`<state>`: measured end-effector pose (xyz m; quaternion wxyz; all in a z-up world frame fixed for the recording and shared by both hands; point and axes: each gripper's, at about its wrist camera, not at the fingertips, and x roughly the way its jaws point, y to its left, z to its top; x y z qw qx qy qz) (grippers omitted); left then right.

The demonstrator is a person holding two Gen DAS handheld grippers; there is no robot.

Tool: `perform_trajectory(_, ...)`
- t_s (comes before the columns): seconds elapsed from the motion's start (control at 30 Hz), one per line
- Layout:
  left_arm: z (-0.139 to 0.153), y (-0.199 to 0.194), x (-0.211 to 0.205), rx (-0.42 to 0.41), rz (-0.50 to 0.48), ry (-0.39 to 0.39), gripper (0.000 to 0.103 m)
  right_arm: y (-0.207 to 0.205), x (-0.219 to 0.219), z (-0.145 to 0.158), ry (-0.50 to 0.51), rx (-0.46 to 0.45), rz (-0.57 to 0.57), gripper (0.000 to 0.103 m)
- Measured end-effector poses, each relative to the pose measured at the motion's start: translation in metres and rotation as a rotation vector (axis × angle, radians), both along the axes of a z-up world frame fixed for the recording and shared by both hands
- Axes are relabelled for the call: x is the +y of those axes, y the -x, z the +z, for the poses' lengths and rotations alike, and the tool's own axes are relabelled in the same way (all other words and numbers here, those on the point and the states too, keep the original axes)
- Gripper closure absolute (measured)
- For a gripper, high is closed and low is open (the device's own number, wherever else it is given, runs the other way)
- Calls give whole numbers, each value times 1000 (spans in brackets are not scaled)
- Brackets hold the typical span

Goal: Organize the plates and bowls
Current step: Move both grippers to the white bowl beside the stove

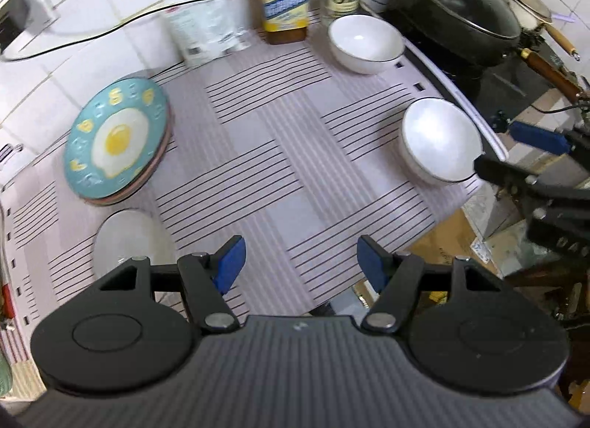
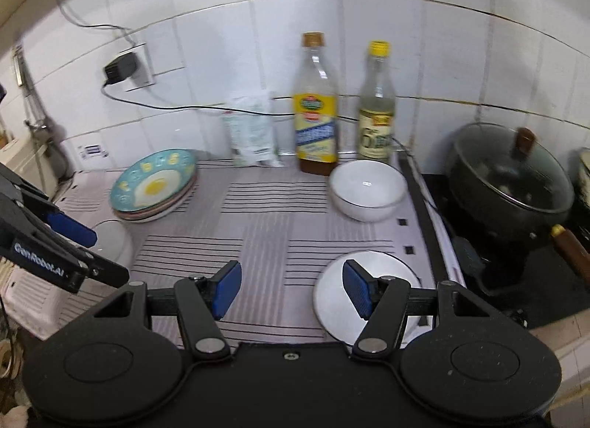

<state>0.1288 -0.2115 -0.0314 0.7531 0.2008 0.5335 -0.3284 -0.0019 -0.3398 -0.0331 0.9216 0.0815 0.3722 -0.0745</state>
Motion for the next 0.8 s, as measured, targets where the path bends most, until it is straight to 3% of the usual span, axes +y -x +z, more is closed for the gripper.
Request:
perform_trajectory(0.5,-43,-10,-70,-5,-34,-18,37,17,-49,-65,-3,-58,-262,37)
perform_trajectory(0.63,-54,-16,-87,-42,-2,-10,37,19,-60,-83,-24,-59,-312,37)
perform_trajectory(0.8,-69,-19,-106,-17,14,30,36,17,-67,-108,-48,-67,-350,37)
